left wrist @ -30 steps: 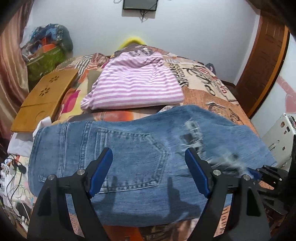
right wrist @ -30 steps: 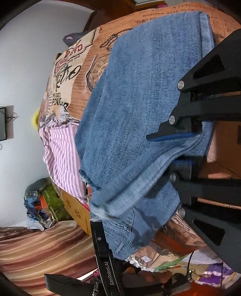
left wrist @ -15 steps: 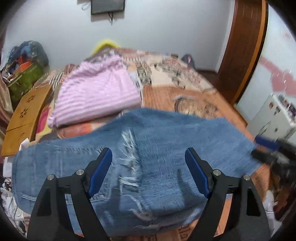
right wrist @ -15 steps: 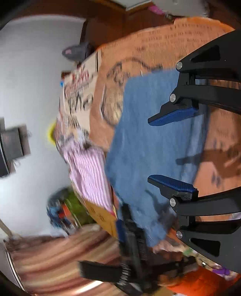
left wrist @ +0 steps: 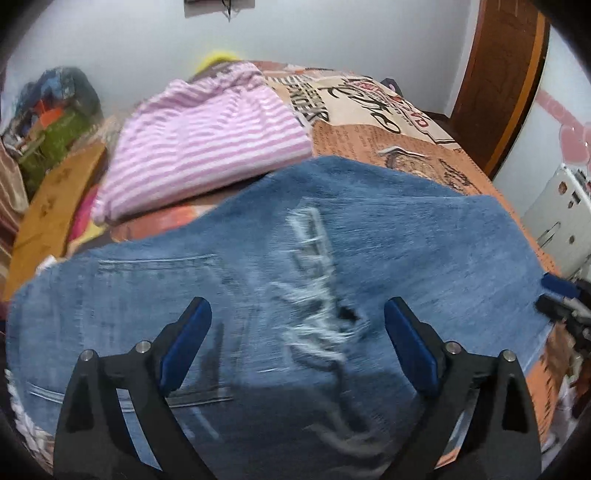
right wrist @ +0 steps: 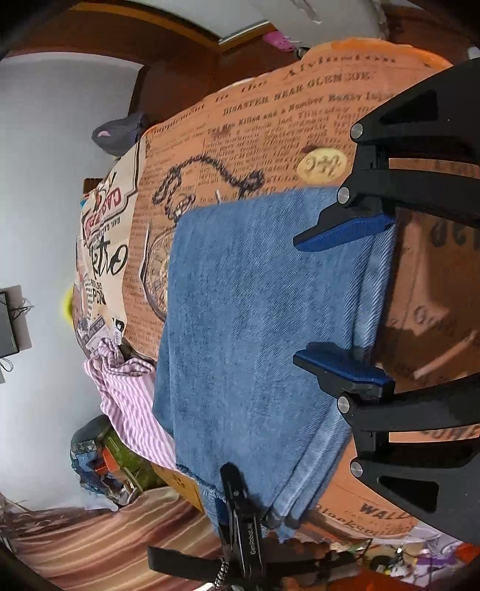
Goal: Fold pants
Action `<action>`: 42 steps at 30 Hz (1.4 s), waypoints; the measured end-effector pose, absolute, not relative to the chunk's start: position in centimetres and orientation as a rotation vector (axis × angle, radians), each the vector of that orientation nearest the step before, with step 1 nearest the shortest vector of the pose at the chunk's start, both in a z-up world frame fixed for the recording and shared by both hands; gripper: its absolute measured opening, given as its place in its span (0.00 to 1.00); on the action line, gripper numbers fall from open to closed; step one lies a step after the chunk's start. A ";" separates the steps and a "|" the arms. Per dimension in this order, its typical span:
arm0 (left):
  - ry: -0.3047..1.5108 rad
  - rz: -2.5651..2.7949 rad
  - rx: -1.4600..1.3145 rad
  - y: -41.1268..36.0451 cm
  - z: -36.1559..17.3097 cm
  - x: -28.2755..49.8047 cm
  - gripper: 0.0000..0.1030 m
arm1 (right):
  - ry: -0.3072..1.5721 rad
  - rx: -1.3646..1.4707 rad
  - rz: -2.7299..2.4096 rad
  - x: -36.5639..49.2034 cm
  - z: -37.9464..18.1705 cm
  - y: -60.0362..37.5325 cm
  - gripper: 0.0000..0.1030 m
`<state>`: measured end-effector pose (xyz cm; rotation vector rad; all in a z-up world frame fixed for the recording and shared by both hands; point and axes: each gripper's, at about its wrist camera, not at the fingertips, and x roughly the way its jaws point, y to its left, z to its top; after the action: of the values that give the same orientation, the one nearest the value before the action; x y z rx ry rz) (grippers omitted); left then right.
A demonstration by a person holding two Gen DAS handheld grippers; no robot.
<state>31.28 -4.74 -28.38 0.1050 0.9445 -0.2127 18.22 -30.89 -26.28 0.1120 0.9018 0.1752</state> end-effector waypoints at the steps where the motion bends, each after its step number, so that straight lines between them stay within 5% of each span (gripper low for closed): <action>1: 0.941 -0.205 0.108 -4.2 -28.2 31.2 0.94 | 0.905 0.098 0.168 17.6 -26.1 -31.2 0.50; 19: 0.793 0.062 -0.007 11.1 -22.9 23.1 0.93 | 0.736 0.053 0.314 19.8 -19.1 -22.1 0.54; 42: 0.961 -0.093 -0.448 16.8 -32.7 20.3 0.93 | 0.880 -0.072 0.286 22.1 -26.3 -15.3 0.60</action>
<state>20.33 16.78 -32.66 -0.4479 0.9607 -0.0929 22.11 -15.35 -26.25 -0.0716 0.8805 0.2860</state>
